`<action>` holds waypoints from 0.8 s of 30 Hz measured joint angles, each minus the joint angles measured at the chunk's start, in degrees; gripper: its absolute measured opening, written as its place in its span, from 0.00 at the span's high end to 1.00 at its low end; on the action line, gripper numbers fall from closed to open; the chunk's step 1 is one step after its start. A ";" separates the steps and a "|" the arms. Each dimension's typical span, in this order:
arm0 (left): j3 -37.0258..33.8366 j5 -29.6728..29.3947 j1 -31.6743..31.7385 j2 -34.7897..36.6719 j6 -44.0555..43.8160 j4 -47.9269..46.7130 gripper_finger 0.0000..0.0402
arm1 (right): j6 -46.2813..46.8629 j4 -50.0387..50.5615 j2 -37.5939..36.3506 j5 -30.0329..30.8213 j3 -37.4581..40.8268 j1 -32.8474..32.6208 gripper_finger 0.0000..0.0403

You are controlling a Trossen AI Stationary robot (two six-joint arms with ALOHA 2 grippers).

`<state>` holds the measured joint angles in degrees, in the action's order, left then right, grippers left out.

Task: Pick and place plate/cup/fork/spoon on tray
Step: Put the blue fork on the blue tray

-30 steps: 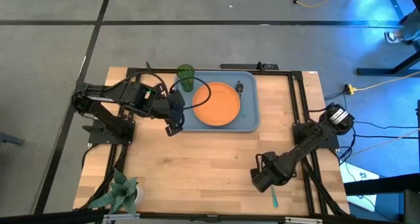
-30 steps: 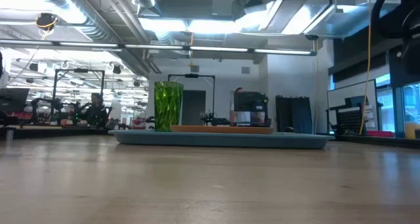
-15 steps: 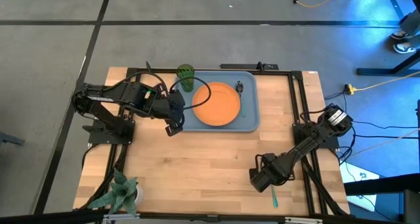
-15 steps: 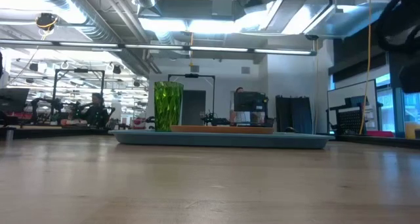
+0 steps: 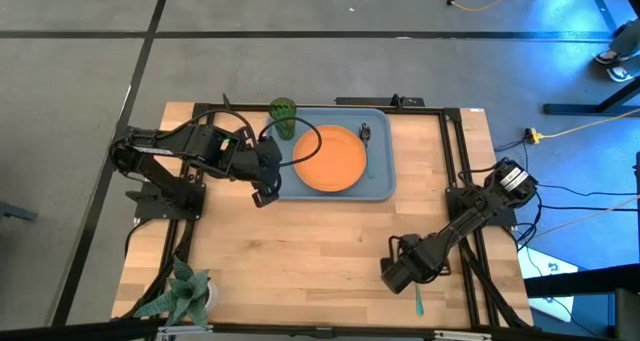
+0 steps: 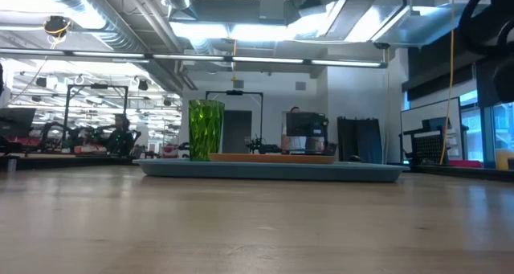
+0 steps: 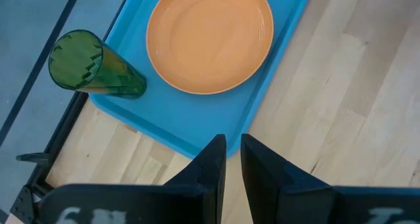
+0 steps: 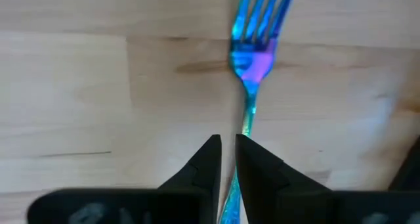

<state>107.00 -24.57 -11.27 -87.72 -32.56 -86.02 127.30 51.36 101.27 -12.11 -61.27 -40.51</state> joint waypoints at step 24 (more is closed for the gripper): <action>-0.01 0.01 0.00 0.00 -0.37 1.84 0.90 | 7.42 -0.08 -0.02 0.95 2.20 -2.12 0.87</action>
<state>106.99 -24.56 -11.27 -87.72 -32.93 -84.18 134.72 51.28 101.25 -11.16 -59.07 -42.63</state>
